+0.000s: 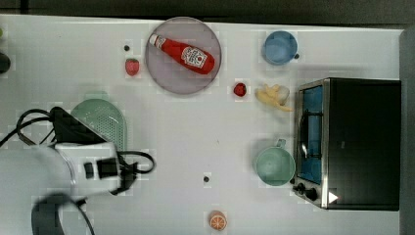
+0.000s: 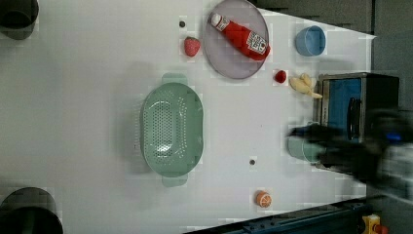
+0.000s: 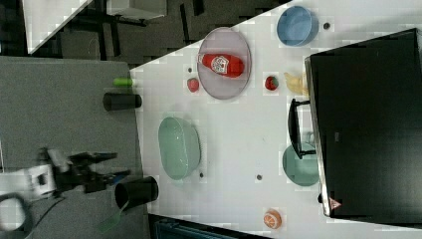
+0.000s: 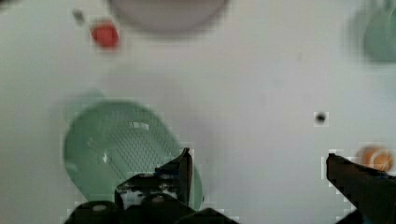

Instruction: Drag strainer left to right.

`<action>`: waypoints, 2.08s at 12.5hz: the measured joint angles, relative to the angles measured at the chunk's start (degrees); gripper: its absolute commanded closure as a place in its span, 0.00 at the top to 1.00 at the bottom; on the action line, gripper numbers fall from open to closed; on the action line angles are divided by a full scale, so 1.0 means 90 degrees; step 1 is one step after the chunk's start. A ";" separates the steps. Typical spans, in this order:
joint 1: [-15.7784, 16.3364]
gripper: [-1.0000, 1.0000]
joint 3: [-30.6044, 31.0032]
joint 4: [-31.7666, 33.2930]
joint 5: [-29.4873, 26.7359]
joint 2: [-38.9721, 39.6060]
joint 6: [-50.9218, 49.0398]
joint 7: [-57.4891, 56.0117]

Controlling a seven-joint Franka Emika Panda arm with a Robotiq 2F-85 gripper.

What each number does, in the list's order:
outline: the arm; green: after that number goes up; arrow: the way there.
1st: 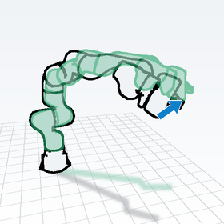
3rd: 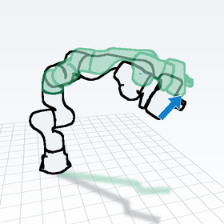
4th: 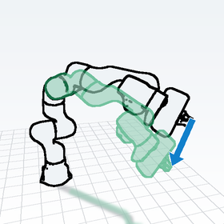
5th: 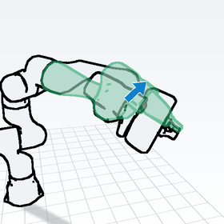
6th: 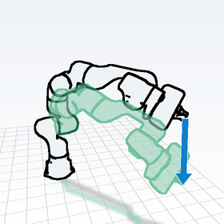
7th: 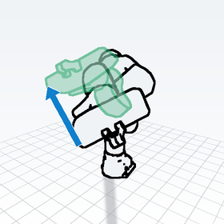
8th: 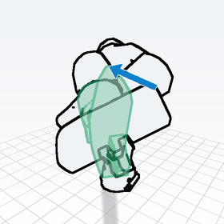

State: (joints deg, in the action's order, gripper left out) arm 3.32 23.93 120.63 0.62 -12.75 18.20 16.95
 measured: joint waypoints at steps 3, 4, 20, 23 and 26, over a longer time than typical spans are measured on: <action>0.0109 1.00 0.0533 0.0249 0.0108 0.1135 0.0869 0.1452; 0.0145 1.00 0.0623 0.0211 -0.0055 0.1428 0.1211 0.1890; 0.0323 1.00 0.0092 0.0162 0.1074 0.4963 0.4052 0.6316; 0.0325 1.00 0.0071 0.0236 0.1031 0.4967 0.4226 0.6428; 0.0346 1.00 -0.0277 0.0286 0.0953 0.4973 0.4301 0.6509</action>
State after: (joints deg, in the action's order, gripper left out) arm 6.43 21.44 123.21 9.19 32.01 56.90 75.54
